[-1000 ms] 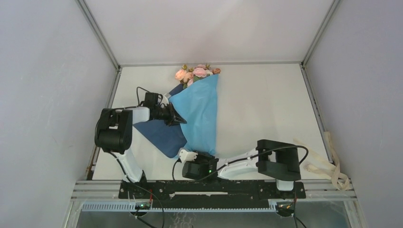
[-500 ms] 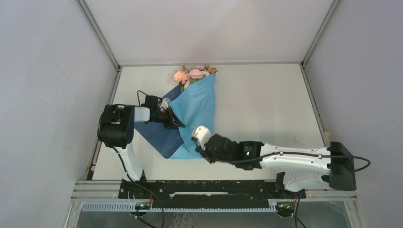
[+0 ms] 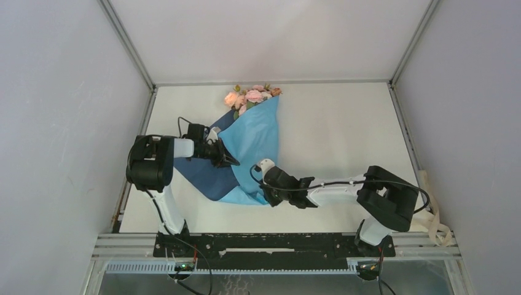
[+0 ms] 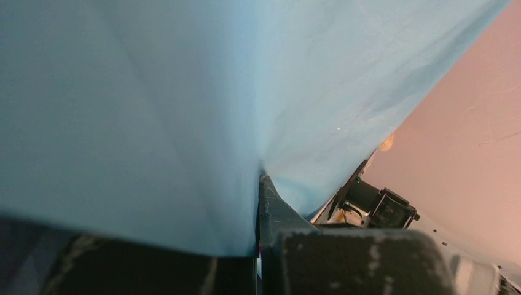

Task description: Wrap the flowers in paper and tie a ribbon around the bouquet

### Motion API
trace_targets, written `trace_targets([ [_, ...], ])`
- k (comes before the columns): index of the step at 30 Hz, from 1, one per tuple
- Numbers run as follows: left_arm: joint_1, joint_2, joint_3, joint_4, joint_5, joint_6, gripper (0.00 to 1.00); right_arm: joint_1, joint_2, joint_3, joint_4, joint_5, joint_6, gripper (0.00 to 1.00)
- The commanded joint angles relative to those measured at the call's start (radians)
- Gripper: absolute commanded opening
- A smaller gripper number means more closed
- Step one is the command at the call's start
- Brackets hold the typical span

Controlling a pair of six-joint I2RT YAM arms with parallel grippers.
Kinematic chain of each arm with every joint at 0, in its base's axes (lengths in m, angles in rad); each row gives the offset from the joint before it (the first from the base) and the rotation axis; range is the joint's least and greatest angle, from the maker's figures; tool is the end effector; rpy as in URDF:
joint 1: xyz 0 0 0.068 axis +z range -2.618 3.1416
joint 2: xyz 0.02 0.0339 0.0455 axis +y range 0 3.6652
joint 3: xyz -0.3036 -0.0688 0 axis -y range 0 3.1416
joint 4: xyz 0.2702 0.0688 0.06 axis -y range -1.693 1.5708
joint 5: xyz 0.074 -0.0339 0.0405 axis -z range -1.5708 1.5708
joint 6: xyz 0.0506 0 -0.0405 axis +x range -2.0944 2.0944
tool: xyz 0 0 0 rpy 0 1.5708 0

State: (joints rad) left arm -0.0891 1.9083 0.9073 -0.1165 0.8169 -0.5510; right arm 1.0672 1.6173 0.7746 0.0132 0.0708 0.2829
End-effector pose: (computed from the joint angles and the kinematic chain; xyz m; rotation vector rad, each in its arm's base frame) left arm 0.3597 -0.0692 0.1072 -0.3536 2.6744 -1.2975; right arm 0.1685 0.2985 0.1632 -0.9121 2.2943 0.5313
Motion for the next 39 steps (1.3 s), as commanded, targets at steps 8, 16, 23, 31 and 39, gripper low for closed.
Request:
trace_targets([
  [8, -0.001, -0.004, 0.028, -0.007, -0.007, 0.037, 0.0, 0.058, -0.279, -0.189, -0.12, 0.028, 0.293, 0.19],
  [16, -0.001, -0.026, 0.021, -0.006, 0.001, 0.04, 0.0, -0.148, -0.3, -0.29, 0.114, -0.266, 0.427, 0.51],
  [23, -0.001, -0.034, 0.018, -0.009, 0.007, 0.041, 0.0, -0.24, -0.19, -0.331, 0.245, -0.388, 0.477, 0.44],
  [31, 0.0, -0.034, 0.022, -0.017, 0.007, 0.043, 0.0, -0.301, -0.071, -0.406, 0.477, -0.523, 0.563, 0.09],
  [39, 0.004, -0.078, 0.069, -0.061, -0.077, 0.141, 0.0, -0.331, -0.143, -0.585, 0.591, -0.549, 0.635, 0.0],
])
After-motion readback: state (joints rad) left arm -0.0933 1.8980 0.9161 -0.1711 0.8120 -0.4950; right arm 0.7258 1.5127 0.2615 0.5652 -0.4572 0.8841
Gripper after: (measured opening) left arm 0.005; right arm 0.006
